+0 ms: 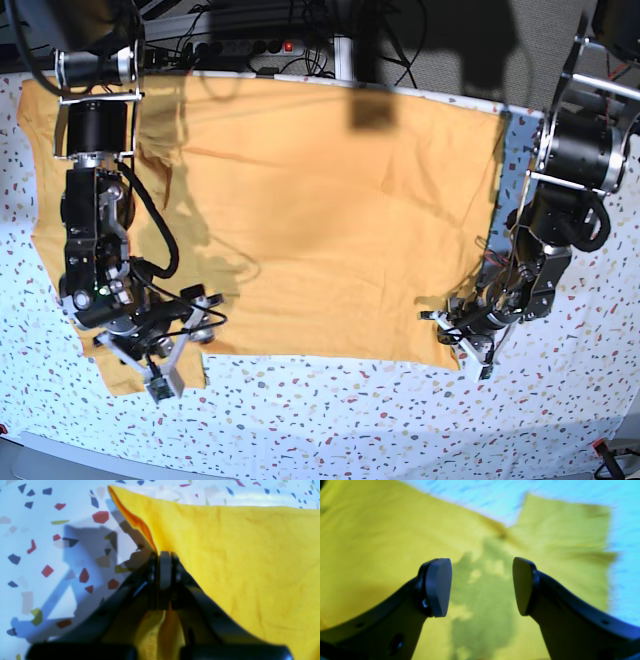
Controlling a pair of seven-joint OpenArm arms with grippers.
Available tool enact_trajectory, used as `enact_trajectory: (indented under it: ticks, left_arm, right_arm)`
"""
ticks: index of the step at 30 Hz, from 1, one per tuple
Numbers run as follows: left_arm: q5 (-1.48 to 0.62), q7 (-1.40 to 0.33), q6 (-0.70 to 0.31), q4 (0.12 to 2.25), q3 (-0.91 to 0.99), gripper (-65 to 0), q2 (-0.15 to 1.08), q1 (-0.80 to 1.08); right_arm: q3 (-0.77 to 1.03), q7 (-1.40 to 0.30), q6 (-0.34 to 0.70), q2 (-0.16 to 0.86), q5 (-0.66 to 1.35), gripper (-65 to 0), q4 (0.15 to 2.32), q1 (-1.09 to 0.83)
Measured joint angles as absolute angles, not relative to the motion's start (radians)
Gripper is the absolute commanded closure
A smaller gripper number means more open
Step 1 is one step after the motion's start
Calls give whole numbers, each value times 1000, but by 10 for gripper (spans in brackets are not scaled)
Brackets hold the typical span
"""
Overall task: Fold the T-shirt properly
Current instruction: 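Grasp the hem corners with the right and left grippers, then lift the hem and fold it over toward the collar with both grippers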
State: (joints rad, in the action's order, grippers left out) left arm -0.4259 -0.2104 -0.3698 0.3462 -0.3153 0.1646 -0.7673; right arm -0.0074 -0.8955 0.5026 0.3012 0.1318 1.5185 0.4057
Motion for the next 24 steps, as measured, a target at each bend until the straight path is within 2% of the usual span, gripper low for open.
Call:
enact_trajectory:
  ticks: [3, 6, 10, 12, 16, 20, 24]
  left_arm:
    - [-426, -212, -370, 349, -315, 0, 163, -768]
    - [-424, -210, -370, 350, -315, 0, 164, -767]
    - [-425, -208, -370, 351, -315, 0, 166, -768]
    - [-425, -209, -372, 351, -315, 0, 165, -768]
    - [-427, -209, -370, 352, -315, 0, 167, -767]
    - [-426, -211, -370, 352, -315, 0, 166, -767]
    - [-425, -211, -369, 352, -315, 0, 164, -767]
  right_arm:
    - [54, -824, 482, 299, 67, -379, 1442, 434]
    - [107, -810, 478, 330, 108, -379, 1259, 525]
    - [128, -777, 470, 422, 111, -379, 937, 691]
    - [130, -762, 433, 475, 111, -379, 776, 772]
    - [130, -701, 427, 574, 108, -379, 530, 879]
    - [130, -684, 447, 644, 106, -379, 439, 865]
    - [130, -648, 491, 680, 107, -379, 432, 770]
